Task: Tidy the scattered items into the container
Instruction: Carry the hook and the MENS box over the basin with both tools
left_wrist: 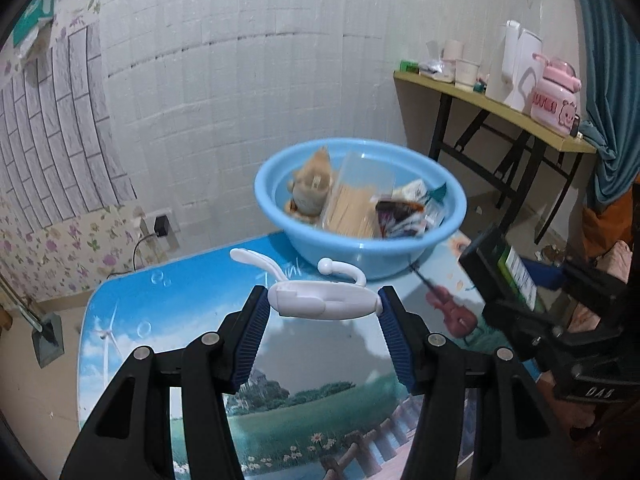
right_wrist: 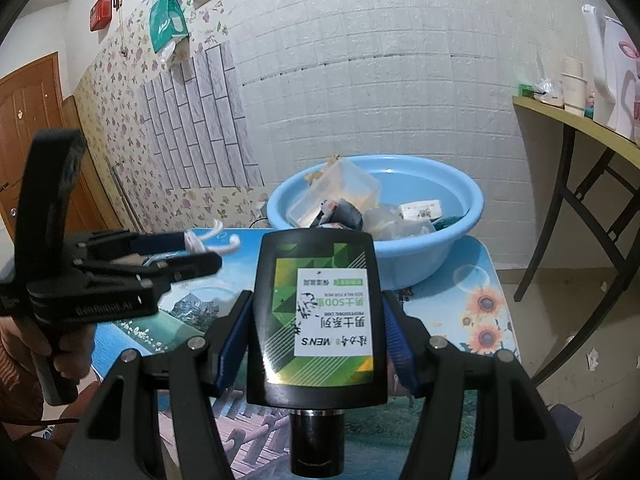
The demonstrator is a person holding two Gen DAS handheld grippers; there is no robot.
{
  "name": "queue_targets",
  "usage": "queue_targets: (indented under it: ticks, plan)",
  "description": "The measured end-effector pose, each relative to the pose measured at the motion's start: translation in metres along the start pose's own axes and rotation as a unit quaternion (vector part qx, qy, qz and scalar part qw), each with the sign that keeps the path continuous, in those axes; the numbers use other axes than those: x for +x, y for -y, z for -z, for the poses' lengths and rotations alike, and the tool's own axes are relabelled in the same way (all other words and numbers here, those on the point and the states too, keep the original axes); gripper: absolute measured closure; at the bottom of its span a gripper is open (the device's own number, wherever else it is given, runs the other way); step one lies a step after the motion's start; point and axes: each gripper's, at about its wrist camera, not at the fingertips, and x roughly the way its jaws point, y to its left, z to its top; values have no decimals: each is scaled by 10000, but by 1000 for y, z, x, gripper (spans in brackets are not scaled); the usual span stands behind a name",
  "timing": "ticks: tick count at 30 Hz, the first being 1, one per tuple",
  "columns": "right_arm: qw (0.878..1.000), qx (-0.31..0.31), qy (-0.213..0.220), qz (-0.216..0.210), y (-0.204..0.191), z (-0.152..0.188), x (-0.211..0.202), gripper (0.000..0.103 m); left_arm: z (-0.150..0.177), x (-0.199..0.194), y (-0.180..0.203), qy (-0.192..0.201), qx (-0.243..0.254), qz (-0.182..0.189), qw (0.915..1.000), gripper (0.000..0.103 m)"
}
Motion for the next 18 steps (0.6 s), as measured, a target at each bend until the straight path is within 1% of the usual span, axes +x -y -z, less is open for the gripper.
queue_targets:
  ticks: [4,10,14,18]
  plan:
    - [10000,-13,75,-9,3,-4,-2,42,-13,-3,7,77,72,20,9999,48]
    - [9997,65,218,-5,16,-17,-3,42,-40,8,17,95,282,30,9996,48]
    - [9996,104,264,43,30,-26,3,42,-58,15,23,155,366,35,9992,48]
    - [9994,141,298,59,43,-39,15,42,-81,31,33,168,527,75,9984,48]
